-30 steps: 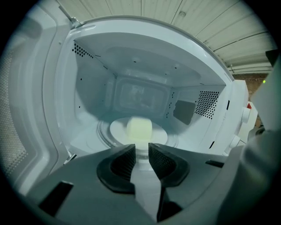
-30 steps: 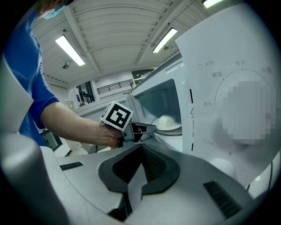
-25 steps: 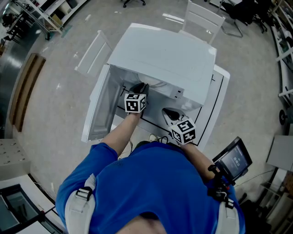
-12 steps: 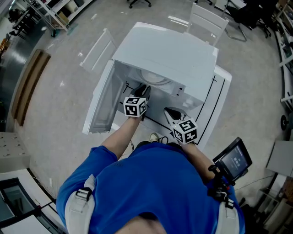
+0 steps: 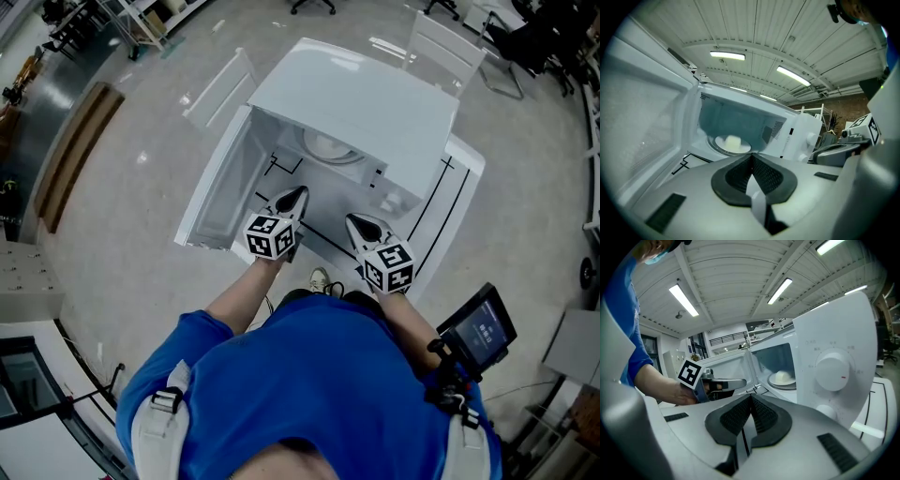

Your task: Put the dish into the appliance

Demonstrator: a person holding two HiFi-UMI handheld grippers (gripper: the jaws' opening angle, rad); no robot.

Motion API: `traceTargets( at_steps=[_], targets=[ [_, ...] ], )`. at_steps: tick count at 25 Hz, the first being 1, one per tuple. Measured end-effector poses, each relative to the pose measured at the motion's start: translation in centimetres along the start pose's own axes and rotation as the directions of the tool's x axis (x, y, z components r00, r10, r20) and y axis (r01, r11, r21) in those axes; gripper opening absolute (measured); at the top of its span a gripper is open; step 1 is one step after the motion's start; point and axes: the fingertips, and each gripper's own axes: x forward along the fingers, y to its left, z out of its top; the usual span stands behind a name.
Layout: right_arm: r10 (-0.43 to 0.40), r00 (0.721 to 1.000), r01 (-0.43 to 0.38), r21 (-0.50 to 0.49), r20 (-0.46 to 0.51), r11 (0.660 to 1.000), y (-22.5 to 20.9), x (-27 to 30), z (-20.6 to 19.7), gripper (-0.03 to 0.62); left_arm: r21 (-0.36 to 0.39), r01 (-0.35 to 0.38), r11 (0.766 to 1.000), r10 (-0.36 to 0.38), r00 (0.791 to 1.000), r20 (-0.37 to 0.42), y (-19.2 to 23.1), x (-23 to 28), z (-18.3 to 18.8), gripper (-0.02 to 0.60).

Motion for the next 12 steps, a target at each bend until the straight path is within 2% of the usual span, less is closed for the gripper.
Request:
traceTargets(
  at_steps=[5, 12],
  targets=[
    [0.019, 1.000, -0.019, -0.008, 0.011, 1.000, 1.4, -1.7, 0.8, 0.002, -0.012, 0.016, 1.000, -0.016, 0.999, 0.033, -2.6, -3.7, 0.8, 0.008],
    [0.038, 0.999, -0.038, -0.017, 0.011, 0.999, 1.9, -2.4, 0.6, 0.002, -0.015, -0.005, 1.000, 0.005, 0.999, 0.038, -3.4, -5.4, 0.2, 0.008]
  ],
)
